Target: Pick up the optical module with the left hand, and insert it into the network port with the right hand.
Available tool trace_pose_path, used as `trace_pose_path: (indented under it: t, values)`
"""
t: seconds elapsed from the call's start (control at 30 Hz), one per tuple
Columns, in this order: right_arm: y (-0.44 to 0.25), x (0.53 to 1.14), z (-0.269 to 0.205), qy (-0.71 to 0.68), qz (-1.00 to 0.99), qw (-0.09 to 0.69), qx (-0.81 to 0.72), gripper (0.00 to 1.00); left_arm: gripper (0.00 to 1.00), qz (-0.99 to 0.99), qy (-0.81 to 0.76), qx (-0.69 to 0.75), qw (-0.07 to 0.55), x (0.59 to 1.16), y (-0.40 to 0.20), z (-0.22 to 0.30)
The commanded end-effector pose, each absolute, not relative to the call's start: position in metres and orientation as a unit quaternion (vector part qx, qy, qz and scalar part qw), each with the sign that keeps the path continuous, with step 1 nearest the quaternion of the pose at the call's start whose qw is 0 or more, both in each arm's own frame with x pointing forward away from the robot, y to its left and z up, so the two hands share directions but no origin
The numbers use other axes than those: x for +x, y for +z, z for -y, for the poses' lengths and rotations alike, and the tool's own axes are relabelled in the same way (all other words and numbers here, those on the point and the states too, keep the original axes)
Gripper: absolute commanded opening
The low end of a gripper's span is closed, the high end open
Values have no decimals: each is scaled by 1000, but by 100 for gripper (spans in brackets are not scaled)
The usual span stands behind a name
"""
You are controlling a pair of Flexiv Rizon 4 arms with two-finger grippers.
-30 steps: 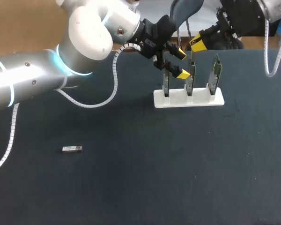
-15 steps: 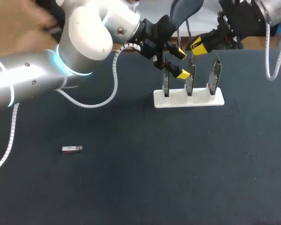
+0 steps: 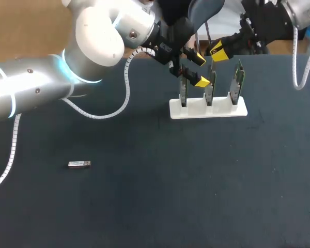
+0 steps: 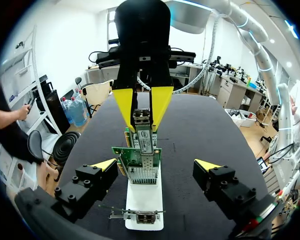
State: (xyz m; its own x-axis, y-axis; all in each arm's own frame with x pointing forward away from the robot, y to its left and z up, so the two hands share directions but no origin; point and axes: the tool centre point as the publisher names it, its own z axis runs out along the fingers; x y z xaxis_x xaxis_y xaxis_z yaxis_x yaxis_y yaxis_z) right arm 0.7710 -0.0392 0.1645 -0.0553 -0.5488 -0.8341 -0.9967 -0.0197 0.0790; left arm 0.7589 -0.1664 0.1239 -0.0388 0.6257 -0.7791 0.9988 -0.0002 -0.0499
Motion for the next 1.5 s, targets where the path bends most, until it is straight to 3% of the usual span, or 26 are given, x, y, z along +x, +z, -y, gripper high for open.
trace_pose_path:
  t: [0.03, 0.4, 0.43, 0.47, 0.5, 1.43, 1.47, 1.5]
  values:
    - [162, 769, 38, 362, -631, 309, -613, 0, 100, -646, -321, 630, 288, 759, 124, 167]
    - [159, 769, 39, 364, -636, 307, -608, 0, 100, -646, -321, 630, 288, 759, 124, 167]
    - [159, 769, 39, 364, -636, 306, -608, 28, 100, -646, -321, 630, 288, 759, 124, 167]
    - [159, 769, 39, 364, -636, 305, -608, 77, 100, -646, -321, 630, 288, 759, 124, 167]
    - [159, 769, 39, 364, -637, 305, -608, 100, 100, -646, -321, 630, 288, 759, 124, 167]
    - [194, 781, 38, 364, -615, 349, -607, 100, 100, -646, -321, 630, 288, 759, 124, 167]
    - [194, 782, 38, 364, -615, 349, -607, 71, 100, -646, -321, 630, 288, 759, 124, 167]
    - [194, 782, 38, 363, -614, 349, -607, 11, 100, -646, -321, 630, 288, 759, 124, 167]
